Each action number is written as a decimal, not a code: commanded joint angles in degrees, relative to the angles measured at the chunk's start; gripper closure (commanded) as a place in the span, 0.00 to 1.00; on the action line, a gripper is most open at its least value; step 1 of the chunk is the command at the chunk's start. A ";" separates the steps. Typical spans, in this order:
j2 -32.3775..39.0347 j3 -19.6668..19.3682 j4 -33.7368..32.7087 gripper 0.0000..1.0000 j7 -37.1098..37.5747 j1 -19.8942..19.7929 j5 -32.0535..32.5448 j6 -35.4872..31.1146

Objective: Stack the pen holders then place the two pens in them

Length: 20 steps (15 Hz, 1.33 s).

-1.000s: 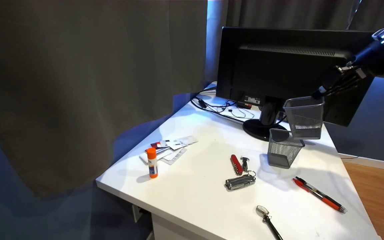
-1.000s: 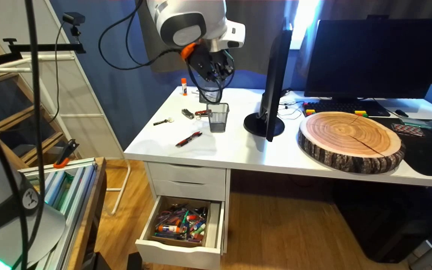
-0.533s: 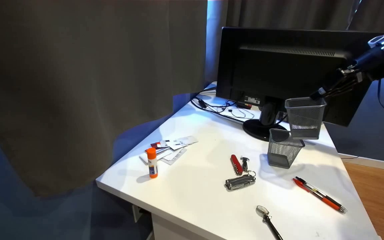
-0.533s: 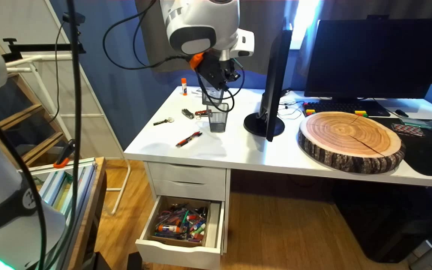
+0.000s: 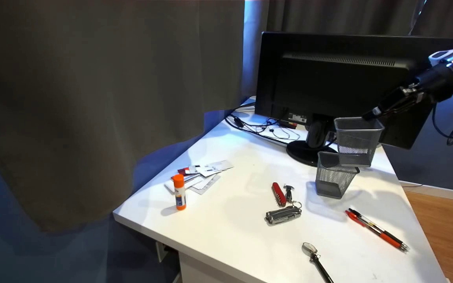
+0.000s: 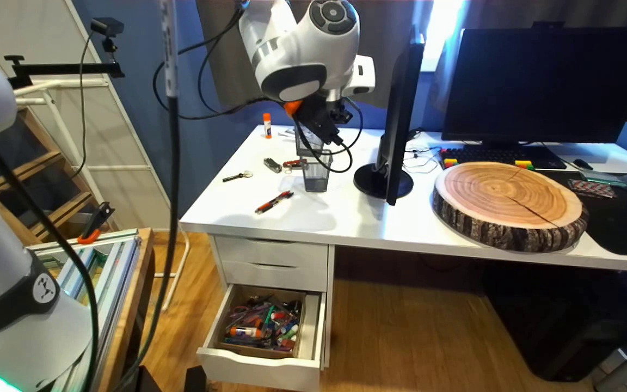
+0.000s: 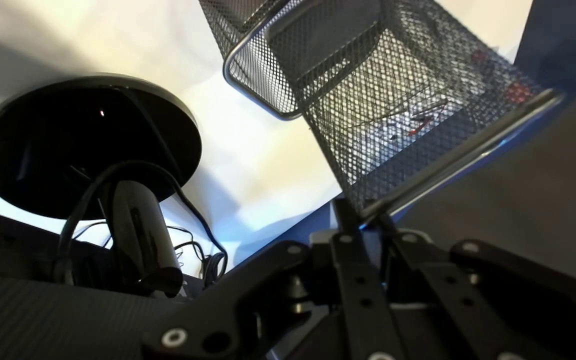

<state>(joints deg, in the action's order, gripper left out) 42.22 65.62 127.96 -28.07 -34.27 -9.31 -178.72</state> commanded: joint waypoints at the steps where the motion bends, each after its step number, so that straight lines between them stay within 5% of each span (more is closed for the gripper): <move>1: 4.12 -0.14 -0.92 0.97 3.33 0.21 6.90 -2.09; 20: 12.19 -2.81 -4.51 0.97 7.01 1.78 20.80 -5.28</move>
<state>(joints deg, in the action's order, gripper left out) 51.11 62.69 125.77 -21.97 -33.15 8.42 -184.04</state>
